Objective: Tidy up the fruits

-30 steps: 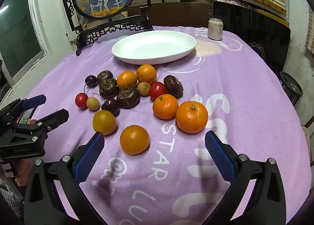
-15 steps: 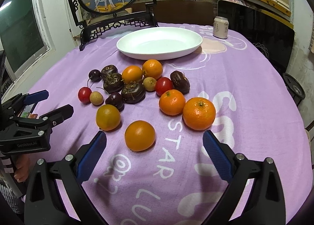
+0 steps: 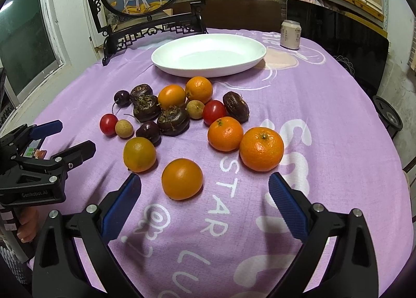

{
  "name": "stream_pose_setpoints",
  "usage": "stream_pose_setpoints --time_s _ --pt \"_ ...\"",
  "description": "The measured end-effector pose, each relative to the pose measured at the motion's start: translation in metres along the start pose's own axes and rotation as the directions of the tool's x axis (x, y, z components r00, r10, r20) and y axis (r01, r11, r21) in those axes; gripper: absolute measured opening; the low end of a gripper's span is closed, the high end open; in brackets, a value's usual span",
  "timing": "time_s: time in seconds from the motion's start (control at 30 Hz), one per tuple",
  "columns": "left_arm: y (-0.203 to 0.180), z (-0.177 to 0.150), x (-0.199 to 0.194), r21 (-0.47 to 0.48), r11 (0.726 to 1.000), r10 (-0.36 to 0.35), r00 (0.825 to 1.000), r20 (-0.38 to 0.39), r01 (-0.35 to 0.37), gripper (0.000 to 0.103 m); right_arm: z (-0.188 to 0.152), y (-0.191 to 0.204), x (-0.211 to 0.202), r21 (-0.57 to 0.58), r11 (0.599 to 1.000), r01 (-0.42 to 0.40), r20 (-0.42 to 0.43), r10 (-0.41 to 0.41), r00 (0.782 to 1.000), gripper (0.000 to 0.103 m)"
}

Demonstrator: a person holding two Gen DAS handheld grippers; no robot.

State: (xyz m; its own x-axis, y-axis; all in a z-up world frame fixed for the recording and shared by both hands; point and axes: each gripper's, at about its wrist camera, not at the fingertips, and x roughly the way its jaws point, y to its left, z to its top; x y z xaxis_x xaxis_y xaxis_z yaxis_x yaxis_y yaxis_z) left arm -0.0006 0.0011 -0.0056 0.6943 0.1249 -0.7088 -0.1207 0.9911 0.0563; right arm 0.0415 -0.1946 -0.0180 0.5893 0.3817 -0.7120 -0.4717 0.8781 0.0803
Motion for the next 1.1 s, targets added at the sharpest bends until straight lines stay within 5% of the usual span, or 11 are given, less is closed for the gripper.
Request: stream_pose_setpoints --time_s 1.1 --pt "-0.003 -0.0029 0.0019 0.012 1.0 0.005 1.0 -0.009 -0.005 0.101 -0.0039 -0.004 0.0048 0.003 1.0 0.002 -0.008 -0.002 1.0 0.099"
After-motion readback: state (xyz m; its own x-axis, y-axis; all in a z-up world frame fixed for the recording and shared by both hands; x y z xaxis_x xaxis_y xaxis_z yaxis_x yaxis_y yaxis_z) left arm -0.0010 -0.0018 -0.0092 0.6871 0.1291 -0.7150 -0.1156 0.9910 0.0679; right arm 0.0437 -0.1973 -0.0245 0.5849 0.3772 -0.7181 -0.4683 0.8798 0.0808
